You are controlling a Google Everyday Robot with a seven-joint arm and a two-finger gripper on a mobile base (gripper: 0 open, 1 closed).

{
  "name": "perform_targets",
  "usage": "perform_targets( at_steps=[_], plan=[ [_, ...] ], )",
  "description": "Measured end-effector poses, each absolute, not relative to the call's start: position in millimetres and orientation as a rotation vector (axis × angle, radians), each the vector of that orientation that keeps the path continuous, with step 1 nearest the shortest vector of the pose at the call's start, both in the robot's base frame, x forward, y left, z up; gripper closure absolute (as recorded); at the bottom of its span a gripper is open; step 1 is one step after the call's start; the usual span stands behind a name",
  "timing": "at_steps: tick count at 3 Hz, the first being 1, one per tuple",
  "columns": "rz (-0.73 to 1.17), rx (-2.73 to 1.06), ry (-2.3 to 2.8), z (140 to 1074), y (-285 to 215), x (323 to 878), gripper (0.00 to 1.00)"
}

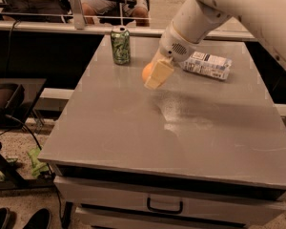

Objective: Move orange near green can

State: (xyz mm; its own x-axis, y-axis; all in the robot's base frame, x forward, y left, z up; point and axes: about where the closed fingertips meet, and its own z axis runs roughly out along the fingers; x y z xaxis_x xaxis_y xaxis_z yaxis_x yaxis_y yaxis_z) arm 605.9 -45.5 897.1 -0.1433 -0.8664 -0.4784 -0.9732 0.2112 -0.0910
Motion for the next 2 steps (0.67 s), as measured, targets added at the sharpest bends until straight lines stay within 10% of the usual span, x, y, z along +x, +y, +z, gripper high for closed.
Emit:
perform_targets(
  at_steps=[2],
  plan=[
    [0.351,-1.553,2.151,889.2,-9.7,671.4,1.00]
  ],
)
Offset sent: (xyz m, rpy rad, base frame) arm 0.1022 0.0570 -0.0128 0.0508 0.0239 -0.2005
